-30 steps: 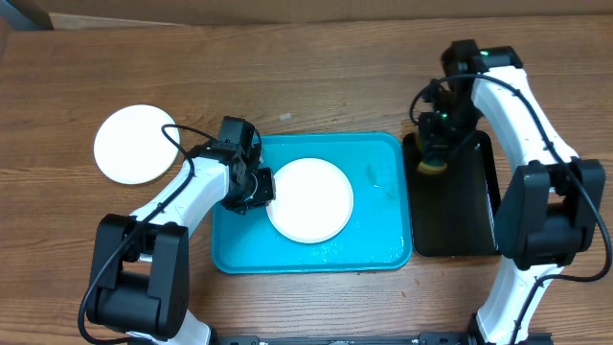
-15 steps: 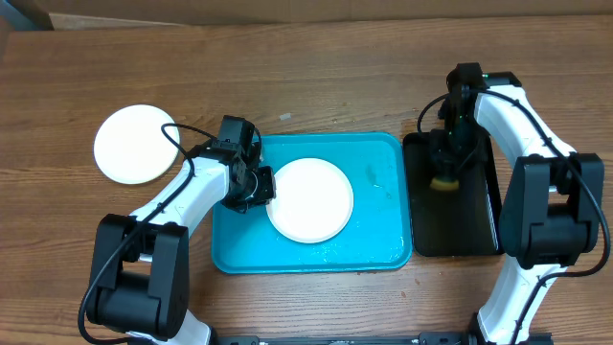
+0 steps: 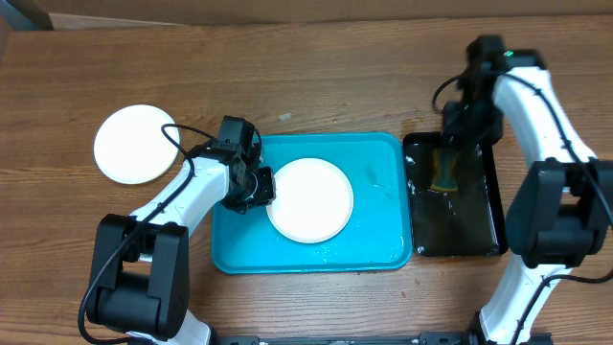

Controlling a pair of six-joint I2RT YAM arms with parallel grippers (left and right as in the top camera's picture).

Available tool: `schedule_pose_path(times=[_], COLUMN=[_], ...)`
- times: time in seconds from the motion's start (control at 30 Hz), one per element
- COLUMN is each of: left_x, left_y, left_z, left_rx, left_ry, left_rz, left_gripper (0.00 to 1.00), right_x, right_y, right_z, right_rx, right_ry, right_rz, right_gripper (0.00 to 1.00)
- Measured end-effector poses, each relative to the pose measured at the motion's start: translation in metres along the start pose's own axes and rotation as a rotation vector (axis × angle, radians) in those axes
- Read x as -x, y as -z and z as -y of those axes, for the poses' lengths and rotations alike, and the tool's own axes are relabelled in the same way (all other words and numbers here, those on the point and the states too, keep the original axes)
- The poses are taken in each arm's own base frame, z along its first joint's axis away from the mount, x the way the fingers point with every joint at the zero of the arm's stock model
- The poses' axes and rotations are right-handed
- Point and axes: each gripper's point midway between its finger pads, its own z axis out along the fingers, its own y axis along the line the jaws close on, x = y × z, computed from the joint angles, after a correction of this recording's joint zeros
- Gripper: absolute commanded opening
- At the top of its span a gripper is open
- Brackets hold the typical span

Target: Clean dirty plates on tray and stack at the side

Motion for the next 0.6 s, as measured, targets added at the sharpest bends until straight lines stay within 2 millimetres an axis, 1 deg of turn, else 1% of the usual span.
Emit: schedule_pose_path(times=[0.03,0.07,0.1,0.17,0.27,0.3,0.33,0.37,0.4,0.6], left_x=[0.0,0.0,-0.001,-0.002,-0.003,-0.005,-0.008,-0.011,-0.013,-0.013], left_y=[0.0,0.0,0.0,-0.001,-0.003,-0.005,-0.006,-0.008,-0.01,-0.01], left_z=[0.0,0.001,0.001,0.003,0.004,0.004,0.004,0.003,0.003,0.005], left_rx=[0.0,0.0,0.0,0.0,0.011,0.019,0.026,0.035,0.044,0.041], left_ry=[0.0,-0.002,-0.005,-0.01,-0.023,-0.026,-0.029,-0.028,-0.03,-0.029], left_rz=[0.0,0.0,-0.001,-0.003,-0.001,-0.002,-0.006,-0.011,-0.013,-0.007], left_gripper=[0.22,0.22,0.22,0.23,0.23,0.19,0.11,0.06,0.04,0.04], right_x=[0.008,0.016,0.022,0.027,0.025,0.025,0.025,0.025,0.025,0.026], right_y=[0.006,0.011,0.016,0.019,0.02,0.02,0.02,0.021,0.021,0.021], right_z=[0.007,0.014,0.024,0.046,0.072,0.077,0.082,0.085,0.087,0.086], right_rx=[0.007,0.017,0.032,0.063,0.108,0.116,0.123,0.128,0.133,0.157], right_ry=[-0.024,-0.051,-0.084,-0.151,-0.242,-0.259,-0.272,-0.281,-0.288,-0.294], right_rz=[0.026,0.05,0.071,0.083,0.075,0.077,0.078,0.079,0.08,0.083], right_gripper=[0.58,0.66,0.78,1.0,1.0,1.0,1.0,1.0,1.0,1.0])
